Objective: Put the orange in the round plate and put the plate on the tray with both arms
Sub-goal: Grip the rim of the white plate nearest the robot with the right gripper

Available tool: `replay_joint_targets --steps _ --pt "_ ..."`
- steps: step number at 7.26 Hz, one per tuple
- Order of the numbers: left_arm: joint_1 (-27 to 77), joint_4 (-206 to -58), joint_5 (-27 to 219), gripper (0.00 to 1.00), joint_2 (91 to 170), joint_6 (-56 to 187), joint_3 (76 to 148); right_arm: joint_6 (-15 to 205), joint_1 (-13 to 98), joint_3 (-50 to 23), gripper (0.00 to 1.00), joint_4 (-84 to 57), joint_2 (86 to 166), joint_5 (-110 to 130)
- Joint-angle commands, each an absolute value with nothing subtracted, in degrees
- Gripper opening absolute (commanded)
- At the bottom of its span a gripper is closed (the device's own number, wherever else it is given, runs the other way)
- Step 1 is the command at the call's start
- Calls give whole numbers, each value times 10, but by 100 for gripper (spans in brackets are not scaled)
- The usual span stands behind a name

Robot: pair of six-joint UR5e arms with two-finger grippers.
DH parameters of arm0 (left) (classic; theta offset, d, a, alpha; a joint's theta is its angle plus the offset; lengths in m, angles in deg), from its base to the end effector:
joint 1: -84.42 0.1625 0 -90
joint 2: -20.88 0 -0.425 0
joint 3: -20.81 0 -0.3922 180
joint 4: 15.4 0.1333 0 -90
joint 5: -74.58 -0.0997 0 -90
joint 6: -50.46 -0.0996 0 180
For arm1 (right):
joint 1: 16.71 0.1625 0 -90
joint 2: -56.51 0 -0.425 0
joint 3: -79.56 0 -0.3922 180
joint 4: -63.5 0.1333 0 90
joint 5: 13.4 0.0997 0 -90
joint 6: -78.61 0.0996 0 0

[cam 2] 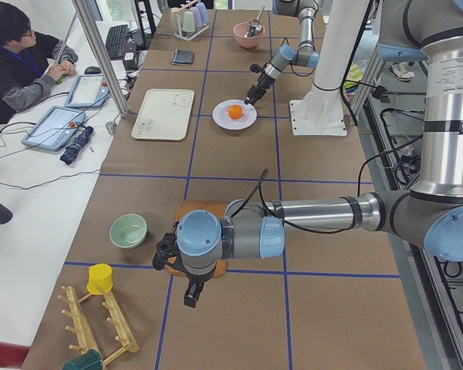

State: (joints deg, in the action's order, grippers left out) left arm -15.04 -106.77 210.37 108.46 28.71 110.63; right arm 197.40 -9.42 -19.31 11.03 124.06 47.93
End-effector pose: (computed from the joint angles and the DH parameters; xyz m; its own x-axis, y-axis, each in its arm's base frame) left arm -0.1386 -0.4554 0.6765 0.6974 0.2449 -0.6736 -0.1013 0.9641 0.2456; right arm -0.5869 -0.2576 0.2900 0.0463 0.4319 0.9007 -0.6589 0.6909 -0.2975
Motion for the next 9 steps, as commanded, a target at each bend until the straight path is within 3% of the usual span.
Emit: replay_joint_targets --steps 1,4,6,7,8,9 --pt "-150 -1068 2104 100 1084 288 1106 1974 -90 -178 68 110 1237 483" --pt "-150 -1069 2104 100 1084 288 1106 1974 -87 -167 64 110 1221 484" --pt "-150 -1069 2104 100 1084 288 1107 1975 -87 -160 32 110 1220 484" --pt "-150 -1069 2104 100 1084 290 1111 1975 -86 -158 7 110 1220 484" --pt "-150 -1069 2104 100 1084 290 1111 1974 -86 -158 0 110 1220 484" --pt "-150 -1069 2104 100 1085 291 1111 1974 -82 -162 0 111 1220 485"
